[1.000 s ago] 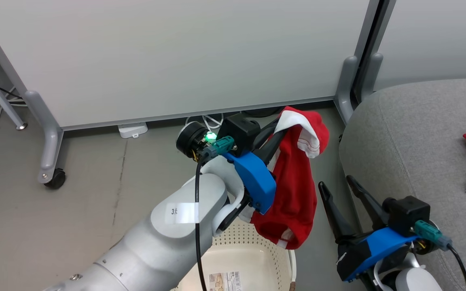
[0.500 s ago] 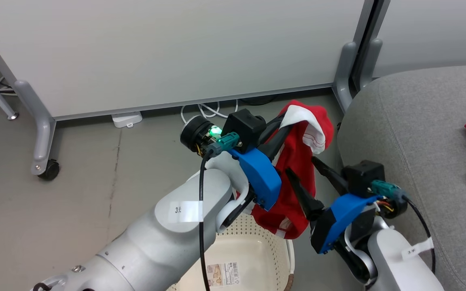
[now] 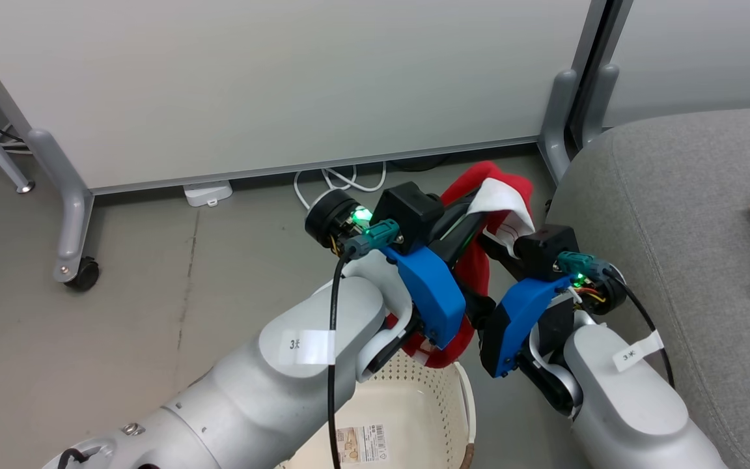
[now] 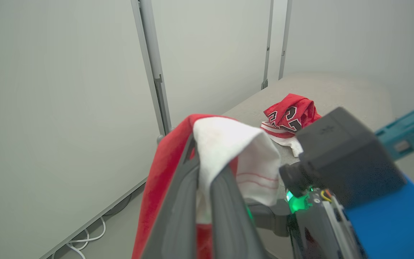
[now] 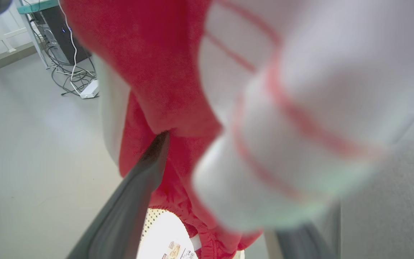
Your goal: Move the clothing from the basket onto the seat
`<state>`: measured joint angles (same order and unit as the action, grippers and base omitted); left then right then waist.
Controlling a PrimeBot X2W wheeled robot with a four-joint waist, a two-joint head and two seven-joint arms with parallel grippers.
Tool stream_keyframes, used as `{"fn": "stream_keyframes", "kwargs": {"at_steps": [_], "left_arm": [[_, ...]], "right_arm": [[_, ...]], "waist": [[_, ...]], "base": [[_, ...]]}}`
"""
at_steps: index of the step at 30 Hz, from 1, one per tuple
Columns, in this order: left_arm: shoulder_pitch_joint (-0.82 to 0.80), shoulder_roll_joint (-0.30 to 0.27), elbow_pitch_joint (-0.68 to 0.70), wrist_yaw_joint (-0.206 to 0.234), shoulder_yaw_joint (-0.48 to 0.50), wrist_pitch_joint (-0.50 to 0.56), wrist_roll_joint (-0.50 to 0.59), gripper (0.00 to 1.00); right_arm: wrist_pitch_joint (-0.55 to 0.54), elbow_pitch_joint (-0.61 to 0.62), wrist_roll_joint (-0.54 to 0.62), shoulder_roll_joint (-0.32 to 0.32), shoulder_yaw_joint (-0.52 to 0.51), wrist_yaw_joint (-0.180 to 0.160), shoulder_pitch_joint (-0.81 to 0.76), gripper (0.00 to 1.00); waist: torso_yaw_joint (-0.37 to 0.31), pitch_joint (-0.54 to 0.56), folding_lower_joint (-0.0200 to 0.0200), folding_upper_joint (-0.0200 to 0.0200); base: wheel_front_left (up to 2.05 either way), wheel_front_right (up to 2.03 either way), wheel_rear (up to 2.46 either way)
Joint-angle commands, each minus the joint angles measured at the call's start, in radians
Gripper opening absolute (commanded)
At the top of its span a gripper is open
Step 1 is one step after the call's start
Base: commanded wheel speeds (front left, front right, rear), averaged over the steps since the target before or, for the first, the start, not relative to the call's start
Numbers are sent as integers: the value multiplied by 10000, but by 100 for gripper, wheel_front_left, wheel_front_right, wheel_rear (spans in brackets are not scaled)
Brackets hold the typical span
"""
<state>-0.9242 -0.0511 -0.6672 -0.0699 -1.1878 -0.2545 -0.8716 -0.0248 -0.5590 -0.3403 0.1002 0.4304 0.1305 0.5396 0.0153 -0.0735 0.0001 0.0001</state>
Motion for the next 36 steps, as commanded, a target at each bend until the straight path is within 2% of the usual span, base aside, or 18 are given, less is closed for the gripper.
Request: {"fn": "stream_keyframes", "kwargs": {"at_steps": [1,12,13,15,16,25,36], "left_arm": [[-107,11,46,-27,-91,-62,-86,0],[-107,9,135,-163,-333,-113,-329,0],[-104,9,129,-172,-341,-115,-337,0],[-87,11,110,-185,-358,-119,-349,0],[-75,11,101,-192,-362,-121,-360,0],[101,9,31,-200,-272,-120,-348,0],[200,8,-83,-213,-55,-120,-206,0]], "right_arm": [[109,-236,-217,108,302,5,301,100],[705,-1127,-1651,316,2095,5,1121,100],[751,-1185,-1810,307,2188,5,1155,96],[855,-1311,-2039,356,2360,5,1235,35],[915,-1349,-2186,363,2428,5,1246,0],[1360,-1696,-2909,482,2986,5,1397,0],[1715,-2063,-3244,507,3237,5,1610,0]], "waist": [[-6,51,-1,-1],[-113,243,-1,-1],[-121,254,-1,-1],[-137,277,-1,-1],[-146,287,-1,-1],[-220,392,-1,-1],[-311,466,-1,-1]], "base": [[0,0,0],[0,0,0],[0,0,0],[0,0,0],[0,0,0],[0,0,0],[0,0,0]]}}
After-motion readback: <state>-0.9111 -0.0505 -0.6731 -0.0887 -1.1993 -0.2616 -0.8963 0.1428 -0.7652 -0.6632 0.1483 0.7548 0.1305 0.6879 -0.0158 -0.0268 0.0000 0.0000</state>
